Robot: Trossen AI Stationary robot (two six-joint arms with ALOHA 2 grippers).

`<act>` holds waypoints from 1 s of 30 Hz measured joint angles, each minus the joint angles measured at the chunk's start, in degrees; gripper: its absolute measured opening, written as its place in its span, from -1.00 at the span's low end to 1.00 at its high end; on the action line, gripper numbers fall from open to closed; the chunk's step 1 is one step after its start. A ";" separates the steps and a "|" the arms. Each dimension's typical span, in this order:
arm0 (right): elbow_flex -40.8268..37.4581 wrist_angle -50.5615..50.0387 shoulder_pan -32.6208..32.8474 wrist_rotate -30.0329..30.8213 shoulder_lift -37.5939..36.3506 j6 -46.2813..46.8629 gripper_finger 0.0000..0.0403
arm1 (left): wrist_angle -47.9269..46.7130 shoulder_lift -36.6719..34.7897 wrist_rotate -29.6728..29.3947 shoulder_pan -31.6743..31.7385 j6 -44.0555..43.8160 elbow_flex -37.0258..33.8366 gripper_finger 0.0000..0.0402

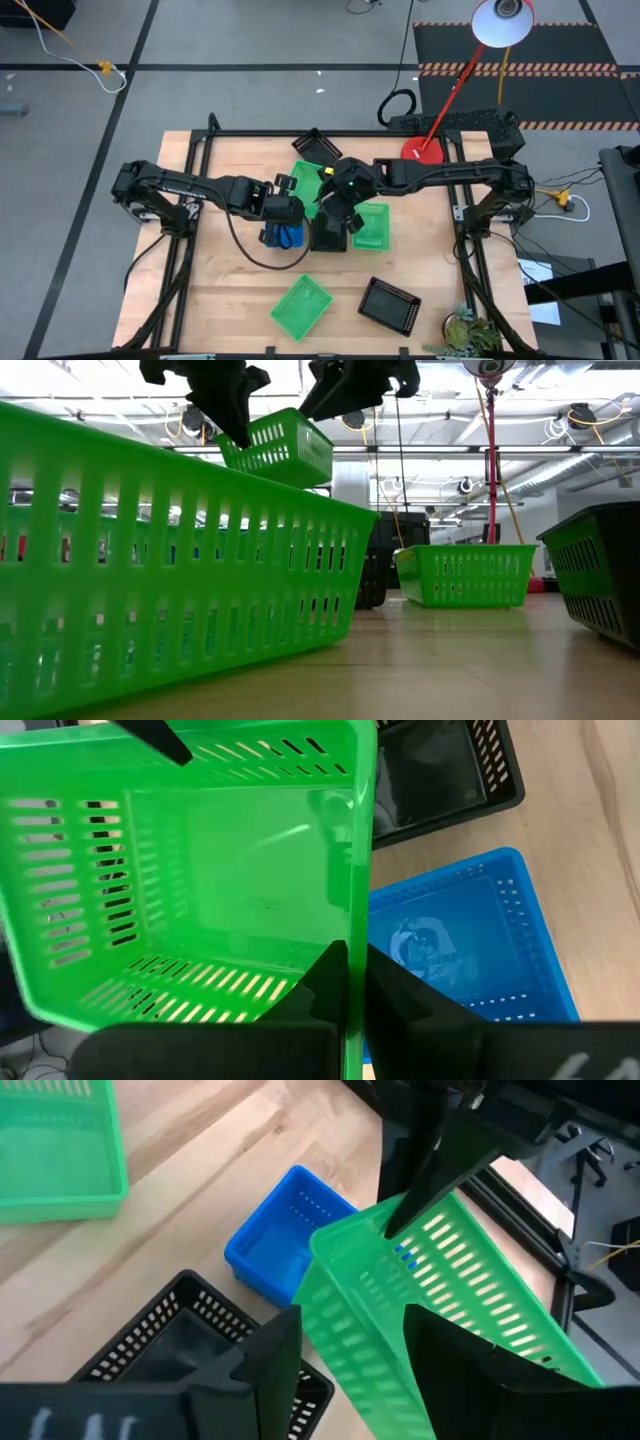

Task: Stack baskets by color
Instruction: Stack the bottom green bin on top of stacked green bins

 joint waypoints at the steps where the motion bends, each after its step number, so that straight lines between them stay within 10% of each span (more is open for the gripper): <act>1: 0.00 0.03 -0.04 0.01 0.00 -0.28 -0.16 | -0.01 0.00 -0.02 0.00 0.23 0.00 -0.93; 30: -0.04 -1.47 -0.59 -1.25 2.49 -5.12 -0.92 | 1.77 0.00 -0.02 -0.05 1.48 -0.07 -0.88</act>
